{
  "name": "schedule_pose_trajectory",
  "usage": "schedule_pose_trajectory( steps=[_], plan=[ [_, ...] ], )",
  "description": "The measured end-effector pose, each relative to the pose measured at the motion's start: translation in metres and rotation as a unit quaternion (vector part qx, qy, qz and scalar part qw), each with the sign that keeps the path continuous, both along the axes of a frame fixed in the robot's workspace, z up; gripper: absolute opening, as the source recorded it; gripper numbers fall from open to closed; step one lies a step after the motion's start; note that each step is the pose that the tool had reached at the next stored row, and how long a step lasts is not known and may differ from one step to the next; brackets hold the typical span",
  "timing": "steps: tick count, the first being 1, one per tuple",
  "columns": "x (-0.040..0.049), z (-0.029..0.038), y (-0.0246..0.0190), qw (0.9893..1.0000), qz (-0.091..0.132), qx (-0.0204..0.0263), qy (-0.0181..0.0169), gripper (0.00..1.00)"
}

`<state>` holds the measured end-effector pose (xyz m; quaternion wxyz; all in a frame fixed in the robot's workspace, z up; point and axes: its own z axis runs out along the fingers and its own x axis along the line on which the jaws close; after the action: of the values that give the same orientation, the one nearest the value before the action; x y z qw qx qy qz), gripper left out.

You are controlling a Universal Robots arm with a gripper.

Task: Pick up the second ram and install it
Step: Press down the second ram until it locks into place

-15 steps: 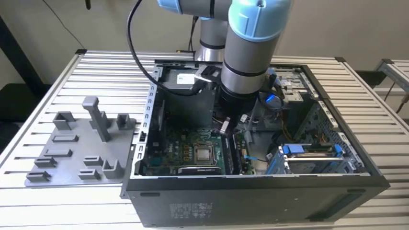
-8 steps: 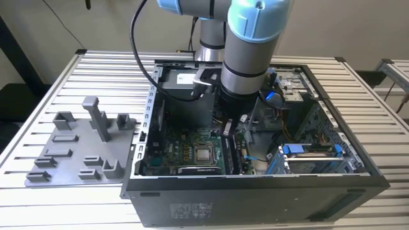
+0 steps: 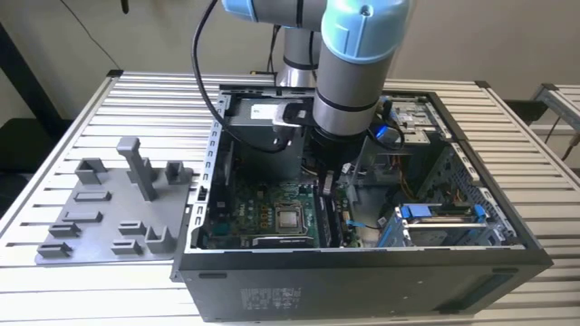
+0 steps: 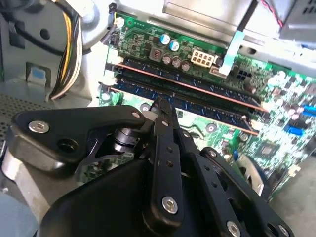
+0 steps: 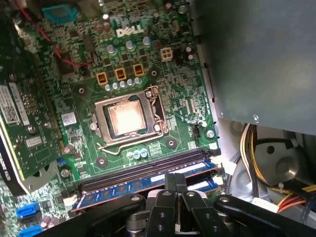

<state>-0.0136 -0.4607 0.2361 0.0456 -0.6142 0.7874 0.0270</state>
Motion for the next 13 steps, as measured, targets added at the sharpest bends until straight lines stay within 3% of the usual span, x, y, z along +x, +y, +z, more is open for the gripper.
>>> schedule_pose_trajectory(
  steps=[5,13],
  plan=[
    [0.0,-0.0014,-0.0004,0.9994,0.033,0.0,-0.0008,0.11],
    [0.0008,-0.0017,-0.0024,0.9993,0.037,0.0002,-0.0009,0.11]
  ],
)
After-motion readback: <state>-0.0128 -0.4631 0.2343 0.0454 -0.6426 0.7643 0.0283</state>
